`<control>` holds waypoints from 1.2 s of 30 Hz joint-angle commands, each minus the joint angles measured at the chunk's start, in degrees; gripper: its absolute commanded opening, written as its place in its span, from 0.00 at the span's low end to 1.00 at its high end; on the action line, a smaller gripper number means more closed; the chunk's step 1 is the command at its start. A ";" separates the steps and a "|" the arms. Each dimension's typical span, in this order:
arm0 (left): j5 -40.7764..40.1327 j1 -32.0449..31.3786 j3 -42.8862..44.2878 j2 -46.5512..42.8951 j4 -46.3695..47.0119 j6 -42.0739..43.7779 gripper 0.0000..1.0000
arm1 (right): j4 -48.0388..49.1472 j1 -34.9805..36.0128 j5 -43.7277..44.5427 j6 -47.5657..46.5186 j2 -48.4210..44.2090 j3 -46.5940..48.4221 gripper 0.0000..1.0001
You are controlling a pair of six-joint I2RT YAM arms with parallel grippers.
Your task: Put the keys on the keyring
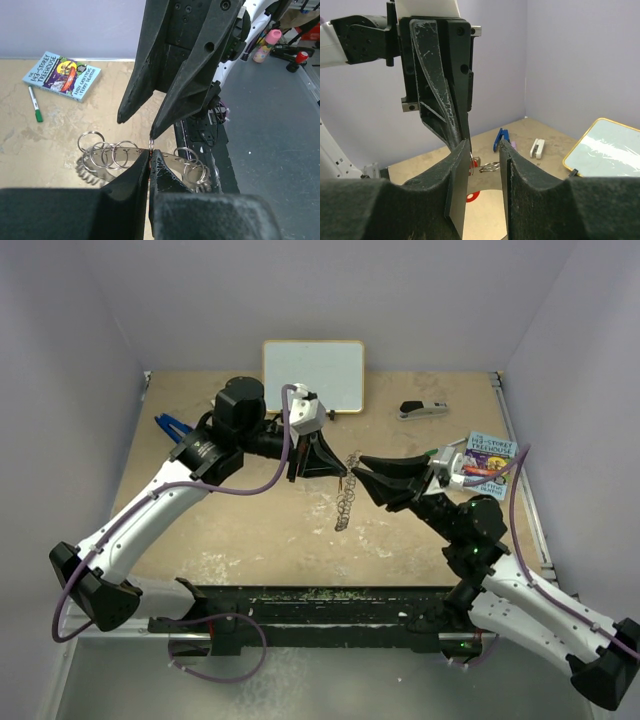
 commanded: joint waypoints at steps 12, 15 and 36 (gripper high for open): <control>2.41 0.15 3.43 0.29 6.29 -5.03 0.03 | 10.14 0.13 -2.14 1.64 2.63 -0.82 0.27; 2.08 0.14 3.50 0.18 6.30 -4.92 0.03 | 11.40 0.11 -2.22 2.67 2.59 -1.34 0.27; 1.92 0.14 2.27 -0.72 9.47 -8.27 0.03 | 17.93 0.17 -2.65 5.50 4.10 -3.25 0.09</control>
